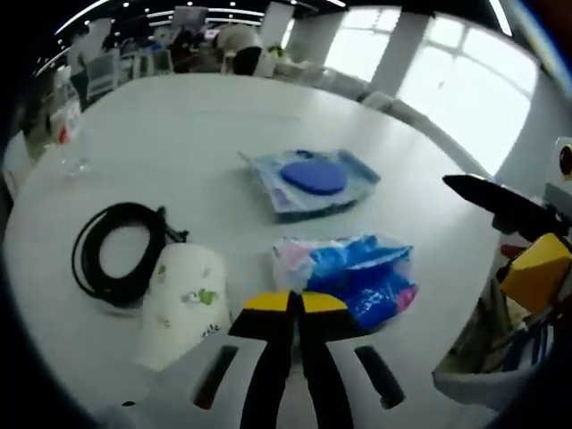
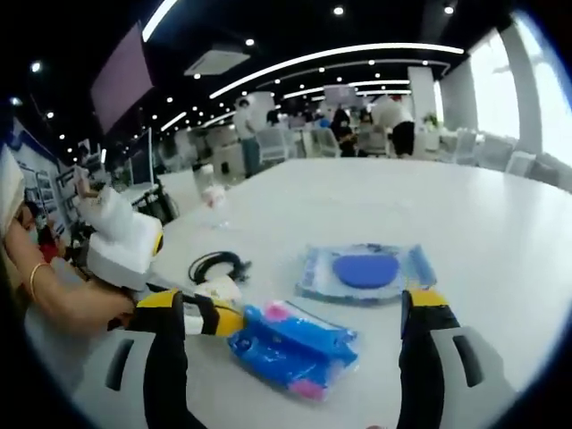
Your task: Arrange the tabletop items into an orderly group along one side of the table until the central work area is clear of visible clutter.
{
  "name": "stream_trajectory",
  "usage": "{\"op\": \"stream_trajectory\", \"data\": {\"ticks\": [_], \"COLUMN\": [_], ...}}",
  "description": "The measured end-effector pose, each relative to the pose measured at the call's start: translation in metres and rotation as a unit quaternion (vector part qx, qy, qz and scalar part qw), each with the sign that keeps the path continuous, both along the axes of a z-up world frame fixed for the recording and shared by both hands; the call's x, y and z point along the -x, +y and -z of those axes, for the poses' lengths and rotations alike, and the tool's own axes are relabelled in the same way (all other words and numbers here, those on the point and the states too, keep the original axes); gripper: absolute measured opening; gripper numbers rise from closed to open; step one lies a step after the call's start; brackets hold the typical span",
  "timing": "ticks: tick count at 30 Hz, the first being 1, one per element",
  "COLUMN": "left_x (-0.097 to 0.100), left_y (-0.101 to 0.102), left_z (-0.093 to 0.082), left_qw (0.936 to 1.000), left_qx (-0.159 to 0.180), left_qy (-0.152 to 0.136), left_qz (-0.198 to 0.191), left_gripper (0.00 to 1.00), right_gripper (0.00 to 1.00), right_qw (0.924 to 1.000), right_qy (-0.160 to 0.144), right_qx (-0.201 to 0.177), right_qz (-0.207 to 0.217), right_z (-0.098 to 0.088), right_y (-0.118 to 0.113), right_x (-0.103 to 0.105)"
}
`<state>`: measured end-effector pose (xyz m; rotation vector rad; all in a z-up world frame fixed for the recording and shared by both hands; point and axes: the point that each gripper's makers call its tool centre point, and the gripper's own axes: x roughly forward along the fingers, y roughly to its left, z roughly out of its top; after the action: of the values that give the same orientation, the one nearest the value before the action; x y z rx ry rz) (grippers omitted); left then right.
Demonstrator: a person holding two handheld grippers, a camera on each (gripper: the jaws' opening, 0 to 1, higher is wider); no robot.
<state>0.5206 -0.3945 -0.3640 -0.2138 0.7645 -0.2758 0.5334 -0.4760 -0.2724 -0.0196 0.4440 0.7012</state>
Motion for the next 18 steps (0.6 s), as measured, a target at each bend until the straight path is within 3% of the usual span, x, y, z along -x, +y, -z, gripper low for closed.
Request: {"op": "stream_trajectory", "data": {"ticks": [11,15,18], "left_x": [0.0018,0.0044,0.0029], "left_y": [-0.0019,-0.0041,-0.0047], "left_z": [0.0026,0.0029,-0.0025], "left_qw": [0.9987,0.9988,0.9995], "left_qx": [0.028,0.026,0.014], "left_qy": [0.015,0.017,0.002], "left_qz": [-0.040,-0.038,-0.030], "left_gripper": [0.03,0.16,0.25], "right_gripper": [0.99,1.00,1.00], "right_qw": [1.0000,1.0000,1.0000], "right_qy": [0.004,0.004,0.004], "right_qx": [-0.005,-0.005,-0.008], "right_qz": [0.003,0.002,0.003], "right_z": [0.0031,0.0037,0.0031], "right_y": [0.0018,0.0020,0.0020], "right_x": [0.0021,0.0021,0.0017]}}
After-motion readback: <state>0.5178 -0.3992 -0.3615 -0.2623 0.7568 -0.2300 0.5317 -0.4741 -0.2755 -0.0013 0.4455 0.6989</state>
